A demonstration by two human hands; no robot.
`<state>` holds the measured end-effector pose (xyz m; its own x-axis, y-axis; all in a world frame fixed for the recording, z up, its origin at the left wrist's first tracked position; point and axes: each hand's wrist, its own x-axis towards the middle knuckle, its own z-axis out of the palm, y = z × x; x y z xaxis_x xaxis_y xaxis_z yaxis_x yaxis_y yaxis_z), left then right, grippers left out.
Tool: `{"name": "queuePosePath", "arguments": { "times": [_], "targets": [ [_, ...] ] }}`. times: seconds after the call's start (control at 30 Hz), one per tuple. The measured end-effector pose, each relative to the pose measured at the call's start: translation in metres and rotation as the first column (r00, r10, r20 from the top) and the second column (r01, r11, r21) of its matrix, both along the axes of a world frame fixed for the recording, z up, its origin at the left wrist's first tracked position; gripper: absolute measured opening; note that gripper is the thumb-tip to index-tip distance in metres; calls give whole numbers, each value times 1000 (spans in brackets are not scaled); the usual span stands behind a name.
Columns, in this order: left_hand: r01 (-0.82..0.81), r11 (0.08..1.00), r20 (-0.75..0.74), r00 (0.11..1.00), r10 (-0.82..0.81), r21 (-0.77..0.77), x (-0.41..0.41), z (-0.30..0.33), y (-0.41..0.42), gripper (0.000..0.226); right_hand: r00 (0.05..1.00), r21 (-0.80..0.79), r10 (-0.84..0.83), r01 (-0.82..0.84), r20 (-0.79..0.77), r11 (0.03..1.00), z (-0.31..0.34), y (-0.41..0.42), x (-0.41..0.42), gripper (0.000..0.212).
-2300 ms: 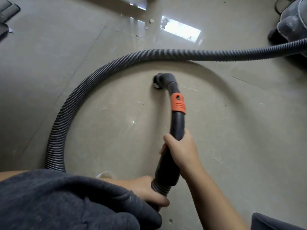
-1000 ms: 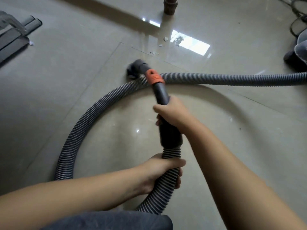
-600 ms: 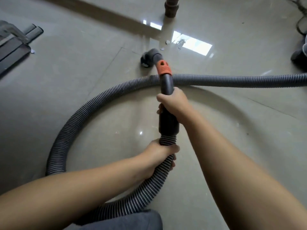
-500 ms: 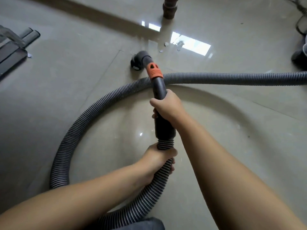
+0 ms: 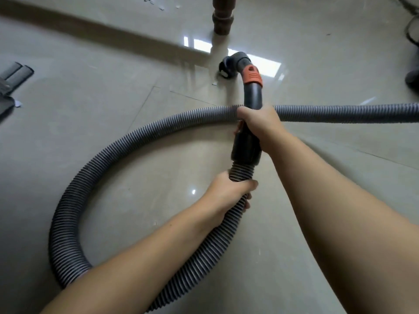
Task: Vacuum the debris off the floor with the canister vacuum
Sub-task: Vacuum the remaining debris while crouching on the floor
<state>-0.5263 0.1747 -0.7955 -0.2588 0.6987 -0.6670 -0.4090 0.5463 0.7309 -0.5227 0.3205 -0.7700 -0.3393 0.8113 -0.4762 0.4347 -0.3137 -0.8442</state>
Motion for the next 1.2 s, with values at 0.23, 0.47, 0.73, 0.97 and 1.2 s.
{"name": "queuePosePath", "arguments": {
  "times": [0.23, 0.47, 0.73, 0.97, 1.2],
  "targets": [
    [-61, 998, 0, 998, 61, 23, -1, -6, 3, 12, 993, -26, -112, 110, -49, 994, -8, 6, 2, 8],
    [-179, 982, 110, 979, 172, 53, 7, 0, 0, 13, 934, -5, 357, -357, 17, 934, 12, -3, -26, 11],
    [-98, 995, 82, 992, 99, -14, 47, 0, -37, 13, 973, 5, 230, -230, -1, 973, 9, -39, 27, 13],
    [-113, 993, -19, 993, 113, -29, 36, -10, -65, 13, 987, 3, 153, -154, 44, 988, -5, -70, 17, 20],
    [158, 987, -41, 987, -158, 15, 100, 4, -77, 17, 962, 52, 257, -263, 91, 963, 39, -90, 101, 18]
  ]
}}
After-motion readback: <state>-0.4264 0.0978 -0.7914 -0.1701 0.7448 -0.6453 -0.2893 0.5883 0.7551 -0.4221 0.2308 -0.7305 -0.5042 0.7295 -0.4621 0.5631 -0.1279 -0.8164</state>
